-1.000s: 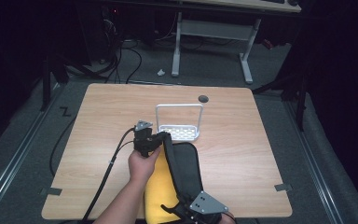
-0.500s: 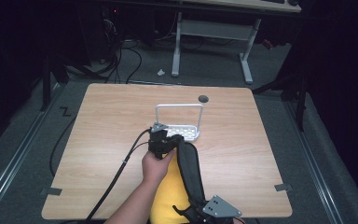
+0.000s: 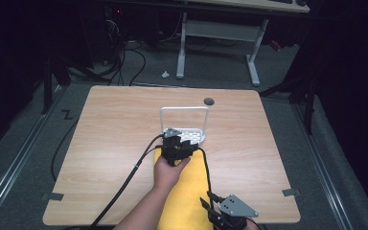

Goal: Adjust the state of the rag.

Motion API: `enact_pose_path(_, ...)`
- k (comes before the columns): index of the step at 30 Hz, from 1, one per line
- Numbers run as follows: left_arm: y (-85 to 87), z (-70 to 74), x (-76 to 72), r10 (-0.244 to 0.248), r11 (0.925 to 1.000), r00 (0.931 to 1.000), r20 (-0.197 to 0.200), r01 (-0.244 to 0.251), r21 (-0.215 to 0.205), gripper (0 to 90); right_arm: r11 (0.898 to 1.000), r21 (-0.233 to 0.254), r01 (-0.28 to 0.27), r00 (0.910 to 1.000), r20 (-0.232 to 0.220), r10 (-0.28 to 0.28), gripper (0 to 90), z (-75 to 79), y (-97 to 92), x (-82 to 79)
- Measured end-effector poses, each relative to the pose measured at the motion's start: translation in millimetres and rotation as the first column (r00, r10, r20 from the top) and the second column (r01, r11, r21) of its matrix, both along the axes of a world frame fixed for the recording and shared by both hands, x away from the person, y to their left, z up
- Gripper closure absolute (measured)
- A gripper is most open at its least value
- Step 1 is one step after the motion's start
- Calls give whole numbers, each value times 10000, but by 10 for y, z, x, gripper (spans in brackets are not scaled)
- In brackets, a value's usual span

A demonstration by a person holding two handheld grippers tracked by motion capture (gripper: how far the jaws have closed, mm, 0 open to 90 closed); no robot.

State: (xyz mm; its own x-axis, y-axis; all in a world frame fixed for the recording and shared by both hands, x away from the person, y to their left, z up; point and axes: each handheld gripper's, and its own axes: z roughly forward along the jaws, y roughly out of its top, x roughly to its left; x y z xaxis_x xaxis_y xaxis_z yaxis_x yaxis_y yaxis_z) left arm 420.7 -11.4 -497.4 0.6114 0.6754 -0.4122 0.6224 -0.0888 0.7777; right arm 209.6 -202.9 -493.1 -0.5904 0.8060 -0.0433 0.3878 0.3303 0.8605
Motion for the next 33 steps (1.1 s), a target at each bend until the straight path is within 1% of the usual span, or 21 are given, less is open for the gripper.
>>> enact_pose_path(4,112,13,-44,33,9999,9999,153,-36,167,574,9999,-109,-92,10000,-25,92,666,-20,24,11)
enact_pose_path(8,255,16,-116,35,9990,9994,349,-51,447,583,9998,-189,-114,9999,-81,113,666,-43,44,28)
enact_pose_path(11,384,16,-202,-45,9961,9982,601,-8,879,589,9996,-249,-104,9999,-141,100,665,-59,45,39)
enact_pose_path(14,545,2,-322,-108,9929,9968,791,14,1191,592,9995,-288,-117,9998,-193,111,665,-79,50,46)
enact_pose_path(16,643,-13,-401,-124,9920,9962,867,14,1261,592,9995,-293,-123,9996,-247,116,665,-86,57,50)
enact_pose_path(19,762,-47,-511,-138,9901,9961,874,14,1405,590,9994,-322,-110,9996,-282,101,664,-97,69,60)
enact_pose_path(20,802,-60,-550,-168,9901,9966,804,54,1403,590,9993,-364,-95,9995,-291,85,664,-99,71,63)
enact_pose_path(23,919,-87,-677,-294,9862,9956,890,144,1647,590,9993,-365,-46,9994,-335,34,664,-106,68,72)
enact_pose_path(27,1059,-125,-857,-411,9838,9955,850,255,1775,590,9994,-346,20,9992,-408,-34,663,-119,57,85)
enact_pose_path(31,1191,-166,-1046,-568,9797,9949,834,395,1965,585,9995,-316,49,9989,-456,-64,663,-136,50,100)
enact_pose_path(33,1251,-198,-1132,-551,9796,9949,839,376,1975,581,9994,-345,43,9989,-467,-59,663,-144,50,107)
